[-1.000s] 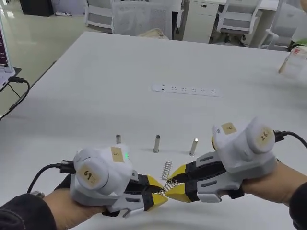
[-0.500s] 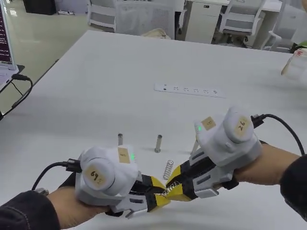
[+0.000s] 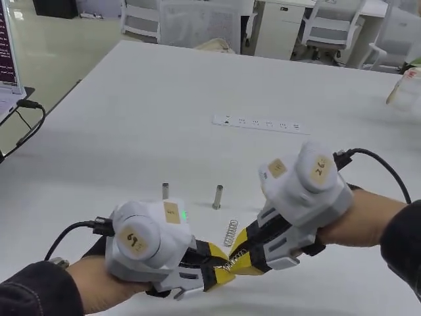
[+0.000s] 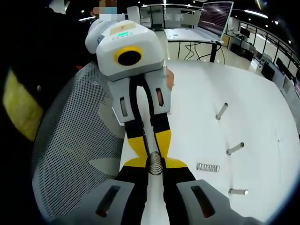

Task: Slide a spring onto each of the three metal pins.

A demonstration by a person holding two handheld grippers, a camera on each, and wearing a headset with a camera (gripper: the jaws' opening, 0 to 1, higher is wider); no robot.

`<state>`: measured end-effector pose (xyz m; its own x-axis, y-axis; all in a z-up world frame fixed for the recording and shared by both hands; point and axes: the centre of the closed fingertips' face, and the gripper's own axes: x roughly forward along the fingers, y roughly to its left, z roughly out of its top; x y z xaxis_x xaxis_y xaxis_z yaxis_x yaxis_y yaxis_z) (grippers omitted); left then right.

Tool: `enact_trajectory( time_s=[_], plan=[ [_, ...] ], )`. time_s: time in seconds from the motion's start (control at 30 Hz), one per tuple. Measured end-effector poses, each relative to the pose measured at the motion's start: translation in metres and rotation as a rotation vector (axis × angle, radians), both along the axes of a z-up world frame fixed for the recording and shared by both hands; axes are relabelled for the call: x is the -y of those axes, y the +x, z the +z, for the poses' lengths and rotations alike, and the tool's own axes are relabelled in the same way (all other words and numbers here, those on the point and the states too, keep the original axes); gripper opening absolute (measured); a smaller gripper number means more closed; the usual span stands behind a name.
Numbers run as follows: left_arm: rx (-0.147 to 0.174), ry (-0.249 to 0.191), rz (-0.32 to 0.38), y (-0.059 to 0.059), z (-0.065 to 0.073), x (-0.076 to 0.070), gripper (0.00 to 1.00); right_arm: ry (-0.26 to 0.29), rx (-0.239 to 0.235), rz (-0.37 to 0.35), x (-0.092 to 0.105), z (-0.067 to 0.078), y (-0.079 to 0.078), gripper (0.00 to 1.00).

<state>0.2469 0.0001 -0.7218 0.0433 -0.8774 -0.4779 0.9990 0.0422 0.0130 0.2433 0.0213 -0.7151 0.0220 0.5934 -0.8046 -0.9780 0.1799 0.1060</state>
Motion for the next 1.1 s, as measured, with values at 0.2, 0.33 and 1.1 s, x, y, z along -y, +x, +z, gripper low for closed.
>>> enact_trajectory(
  time_s=[0.2, 0.33, 1.1],
  plan=[
    [-0.011, -0.006, 0.014, 0.002, 0.001, 0.000, 0.03, -0.029, -0.008, -0.005, 0.001, 0.000, 0.002, 0.08],
    [-0.017, 0.007, 0.019, 0.003, -0.002, -0.001, 0.06, -0.042, -0.009, 0.000, 0.002, 0.001, 0.003, 0.08],
    [-0.037, -0.019, 0.130, 0.026, -0.010, -0.033, 0.18, -0.108, -0.020, -0.063, 0.046, -0.001, 0.011, 0.08]
  ],
)
